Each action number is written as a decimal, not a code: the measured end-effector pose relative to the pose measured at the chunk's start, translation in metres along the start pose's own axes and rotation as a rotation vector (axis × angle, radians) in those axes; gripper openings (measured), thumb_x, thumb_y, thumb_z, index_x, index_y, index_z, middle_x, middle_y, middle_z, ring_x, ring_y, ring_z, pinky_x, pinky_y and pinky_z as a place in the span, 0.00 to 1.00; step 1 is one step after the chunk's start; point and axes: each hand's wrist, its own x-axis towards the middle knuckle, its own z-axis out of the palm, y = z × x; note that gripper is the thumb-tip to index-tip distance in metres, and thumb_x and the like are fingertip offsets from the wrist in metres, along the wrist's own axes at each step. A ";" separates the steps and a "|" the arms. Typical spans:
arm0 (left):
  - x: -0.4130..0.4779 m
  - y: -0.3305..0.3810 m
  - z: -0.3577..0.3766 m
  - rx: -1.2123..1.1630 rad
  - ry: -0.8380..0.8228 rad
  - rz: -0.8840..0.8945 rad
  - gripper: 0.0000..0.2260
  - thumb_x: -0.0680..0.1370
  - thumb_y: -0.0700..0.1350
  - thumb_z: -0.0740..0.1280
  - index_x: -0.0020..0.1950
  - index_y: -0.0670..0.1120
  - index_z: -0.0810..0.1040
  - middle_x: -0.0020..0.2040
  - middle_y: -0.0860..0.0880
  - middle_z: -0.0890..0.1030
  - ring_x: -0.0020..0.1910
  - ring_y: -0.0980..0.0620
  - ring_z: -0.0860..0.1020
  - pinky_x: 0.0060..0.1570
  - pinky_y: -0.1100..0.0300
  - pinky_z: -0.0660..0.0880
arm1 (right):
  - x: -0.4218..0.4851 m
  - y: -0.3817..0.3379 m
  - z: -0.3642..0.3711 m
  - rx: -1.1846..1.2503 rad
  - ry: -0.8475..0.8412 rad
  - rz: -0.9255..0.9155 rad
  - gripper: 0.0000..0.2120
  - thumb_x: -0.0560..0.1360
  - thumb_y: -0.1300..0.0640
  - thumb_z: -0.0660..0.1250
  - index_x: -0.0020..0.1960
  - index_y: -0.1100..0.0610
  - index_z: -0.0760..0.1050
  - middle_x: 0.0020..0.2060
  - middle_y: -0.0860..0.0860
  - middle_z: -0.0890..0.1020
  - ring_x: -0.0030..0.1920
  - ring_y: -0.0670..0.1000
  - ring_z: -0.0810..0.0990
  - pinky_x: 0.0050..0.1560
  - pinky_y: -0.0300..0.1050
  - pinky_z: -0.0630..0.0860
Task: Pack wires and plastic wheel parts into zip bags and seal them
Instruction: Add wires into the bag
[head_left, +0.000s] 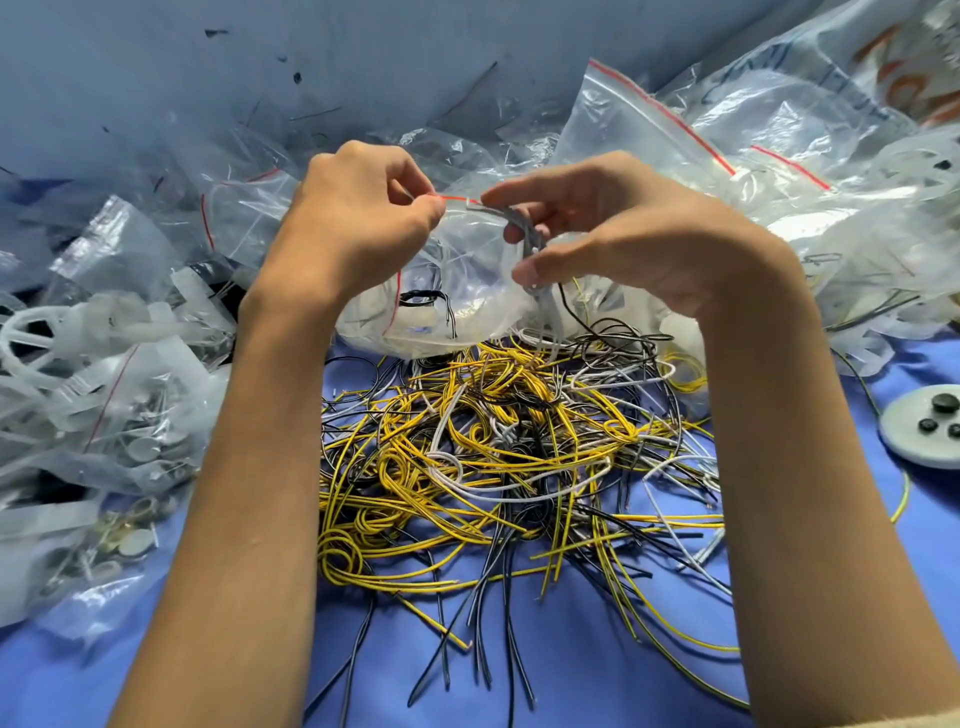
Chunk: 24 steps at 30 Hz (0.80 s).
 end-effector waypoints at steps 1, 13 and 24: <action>0.000 0.000 0.000 0.000 0.000 0.001 0.02 0.75 0.50 0.67 0.43 0.53 0.78 0.39 0.51 0.79 0.42 0.53 0.77 0.45 0.61 0.70 | 0.000 -0.002 -0.001 0.010 0.015 -0.030 0.25 0.68 0.71 0.71 0.62 0.55 0.75 0.42 0.53 0.78 0.41 0.47 0.75 0.45 0.34 0.74; 0.000 0.000 -0.001 0.003 0.001 0.000 0.02 0.75 0.50 0.67 0.44 0.53 0.77 0.40 0.50 0.79 0.44 0.52 0.78 0.48 0.59 0.74 | 0.008 0.004 -0.009 -0.259 0.431 0.001 0.13 0.70 0.62 0.72 0.54 0.53 0.80 0.41 0.49 0.84 0.39 0.41 0.79 0.42 0.34 0.72; 0.000 0.001 0.000 -0.019 -0.082 0.019 0.02 0.76 0.46 0.65 0.46 0.54 0.75 0.38 0.55 0.78 0.40 0.53 0.76 0.45 0.60 0.72 | 0.012 0.010 -0.007 -0.295 0.365 -0.050 0.11 0.70 0.64 0.71 0.38 0.47 0.79 0.30 0.42 0.81 0.34 0.42 0.77 0.38 0.40 0.74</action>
